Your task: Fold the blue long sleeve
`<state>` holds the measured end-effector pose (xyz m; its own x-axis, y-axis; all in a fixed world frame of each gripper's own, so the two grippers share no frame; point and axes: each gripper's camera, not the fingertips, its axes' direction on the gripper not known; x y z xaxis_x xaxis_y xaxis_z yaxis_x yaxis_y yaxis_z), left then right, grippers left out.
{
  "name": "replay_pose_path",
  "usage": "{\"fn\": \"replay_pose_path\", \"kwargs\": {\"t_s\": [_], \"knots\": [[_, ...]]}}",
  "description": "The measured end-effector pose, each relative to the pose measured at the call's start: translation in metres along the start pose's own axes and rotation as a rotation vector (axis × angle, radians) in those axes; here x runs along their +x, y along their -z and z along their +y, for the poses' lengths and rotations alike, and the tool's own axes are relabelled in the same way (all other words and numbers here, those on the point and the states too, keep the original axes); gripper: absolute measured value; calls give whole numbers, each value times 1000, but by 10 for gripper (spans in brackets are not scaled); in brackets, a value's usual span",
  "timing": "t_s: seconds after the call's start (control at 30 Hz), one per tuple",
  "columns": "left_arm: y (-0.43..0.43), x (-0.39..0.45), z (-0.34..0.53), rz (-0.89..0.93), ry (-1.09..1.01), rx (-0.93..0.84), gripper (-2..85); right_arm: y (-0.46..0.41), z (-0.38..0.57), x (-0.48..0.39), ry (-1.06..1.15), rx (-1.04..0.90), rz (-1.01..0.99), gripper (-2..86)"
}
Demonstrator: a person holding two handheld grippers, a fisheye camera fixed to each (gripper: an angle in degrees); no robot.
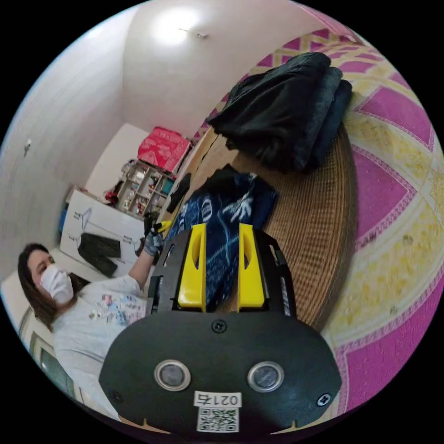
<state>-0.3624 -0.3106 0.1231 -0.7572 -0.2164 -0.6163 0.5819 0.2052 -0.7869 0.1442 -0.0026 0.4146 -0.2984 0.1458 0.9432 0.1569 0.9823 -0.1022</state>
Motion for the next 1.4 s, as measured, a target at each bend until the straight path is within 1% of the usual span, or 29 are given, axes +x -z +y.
{"fn": "replay_pose_path", "kwargs": {"t_s": [0.07,0.17,0.3,0.33,0.37,0.43,0.5,0.57,0.63,0.67,0.7,0.73,0.77,0.8,0.83,0.9,0.97,1.0,1.03,1.1,1.13,1.17,1.2,1.3,1.37,1.4], "knots": [[-9,21,31,-62,-48,-50,92,-7,19,-11,19,-40,32,113],[-22,35,64,-150,-66,-92,105,-20,46,-24,37,-78,104,121],[-40,37,89,-132,-29,-104,105,-38,62,-24,12,-83,78,108],[-45,37,93,-154,-18,-93,85,-43,62,-23,8,-91,71,103],[-51,37,93,-158,-18,-113,55,-53,60,-20,-3,-109,66,80],[-64,34,90,-85,-9,-167,9,-65,56,-18,-24,-114,63,45],[-67,33,89,-72,-19,-194,-3,-70,55,-26,-16,-115,64,21],[-47,42,89,-63,-56,-162,-8,-67,62,-43,38,-105,19,16],[-27,49,95,-77,-73,-122,-9,-74,76,-59,114,-168,-73,14],[-21,50,102,-105,-78,-126,-9,-89,86,-67,145,-264,-120,15],[-21,48,107,-118,-76,-141,-9,-110,98,-74,179,-388,-116,17],[-24,43,117,-132,-60,-178,-10,-119,103,-78,191,-444,-86,19],[-26,38,128,-124,-40,-185,-9,-129,109,-84,209,-503,20,24],[-25,37,134,-121,-36,-170,-9,-125,108,-93,244,-470,110,31],[-19,38,144,-119,-36,-124,-9,-120,105,-98,261,-430,136,33],[-8,46,156,-139,-47,-53,-9,-98,86,-114,317,-224,187,49],[2,66,171,-169,-82,43,-9,-96,66,-119,343,-98,223,61],[2,71,174,-173,-94,50,-8,-106,51,-120,380,-67,250,65],[-2,83,177,-180,-118,51,-7,-114,43,-120,395,-68,264,66],[-14,103,181,-189,-162,32,-5,-164,9,-115,446,-166,335,63],[-24,116,183,-193,-190,17,-2,-176,1,-111,447,-186,363,62],[-32,129,185,-197,-215,8,-2,-192,-14,-102,423,-193,462,60],[-36,136,186,-196,-228,7,-1,-190,-29,-90,358,-135,546,52],[-50,164,198,-192,-275,13,-7,-155,-48,-55,158,40,521,48],[-67,184,212,-152,-308,17,-8,-145,-48,-46,133,51,511,60],[-73,188,215,-139,-307,14,-8,-142,-47,-39,116,20,493,72]]}}
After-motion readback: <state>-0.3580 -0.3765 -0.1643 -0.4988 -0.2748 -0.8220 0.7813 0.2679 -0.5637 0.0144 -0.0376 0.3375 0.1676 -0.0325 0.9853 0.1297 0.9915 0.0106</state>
